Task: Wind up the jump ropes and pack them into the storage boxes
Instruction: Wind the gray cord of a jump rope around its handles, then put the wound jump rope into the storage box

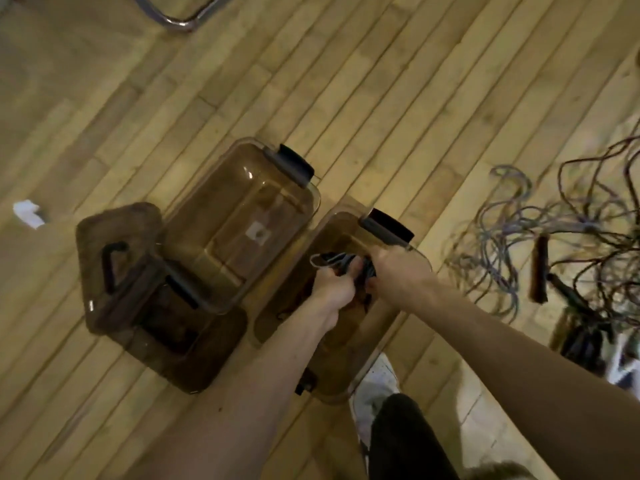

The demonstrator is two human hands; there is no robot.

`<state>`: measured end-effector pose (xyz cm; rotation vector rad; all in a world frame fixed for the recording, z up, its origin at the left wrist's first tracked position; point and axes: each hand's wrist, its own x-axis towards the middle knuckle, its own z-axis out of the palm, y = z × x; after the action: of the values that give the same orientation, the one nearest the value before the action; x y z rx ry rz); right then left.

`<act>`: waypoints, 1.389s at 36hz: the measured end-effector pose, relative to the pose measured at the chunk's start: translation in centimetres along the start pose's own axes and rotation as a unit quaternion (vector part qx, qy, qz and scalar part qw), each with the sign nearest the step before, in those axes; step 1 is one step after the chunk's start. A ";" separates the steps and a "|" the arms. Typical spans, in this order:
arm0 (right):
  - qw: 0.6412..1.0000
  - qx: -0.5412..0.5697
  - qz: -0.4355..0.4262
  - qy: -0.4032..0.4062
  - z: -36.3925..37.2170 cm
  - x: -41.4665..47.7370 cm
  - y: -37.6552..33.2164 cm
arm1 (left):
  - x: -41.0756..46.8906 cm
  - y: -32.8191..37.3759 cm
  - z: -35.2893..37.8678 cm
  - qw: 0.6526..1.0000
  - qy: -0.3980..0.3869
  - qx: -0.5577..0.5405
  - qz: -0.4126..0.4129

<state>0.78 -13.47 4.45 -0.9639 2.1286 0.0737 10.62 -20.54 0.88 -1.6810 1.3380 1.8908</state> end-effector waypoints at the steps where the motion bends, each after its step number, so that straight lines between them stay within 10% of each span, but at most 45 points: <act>1: 1.000 -0.006 0.001 0.003 0.9 1.0 0.4 | 1.4 -0.2 0.4 1.000 0.001 0.017 0.002; 9: 0.999 0.030 0.014 -0.029 5.3 4.6 0.5 | 6.7 -2.2 1.2 0.975 0.110 0.188 0.031; 22: 0.980 0.101 -0.051 -0.165 6.1 4.9 0.5 | 2.7 -5.0 -1.9 0.817 0.183 0.540 0.093; 30: 0.971 0.201 -0.118 -0.048 0.8 -2.2 2.9 | -5.0 2.9 -0.7 0.840 0.130 0.459 0.259; 37: 0.894 0.447 0.012 0.026 -5.3 -12.9 14.8 | -13.0 8.7 9.1 0.880 0.008 0.260 0.397; 44: 0.776 0.585 0.214 0.096 2.4 -22.4 25.6 | -11.3 1.9 22.7 0.912 -0.241 0.262 0.205; 50: 0.791 0.492 0.340 0.128 12.8 -22.3 30.6 | -7.0 -6.3 30.9 0.909 -0.239 0.329 0.091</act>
<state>-2.21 26.32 3.07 0.4436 2.1883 -0.7794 -2.38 9.00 1.03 -0.7309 1.6837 1.5253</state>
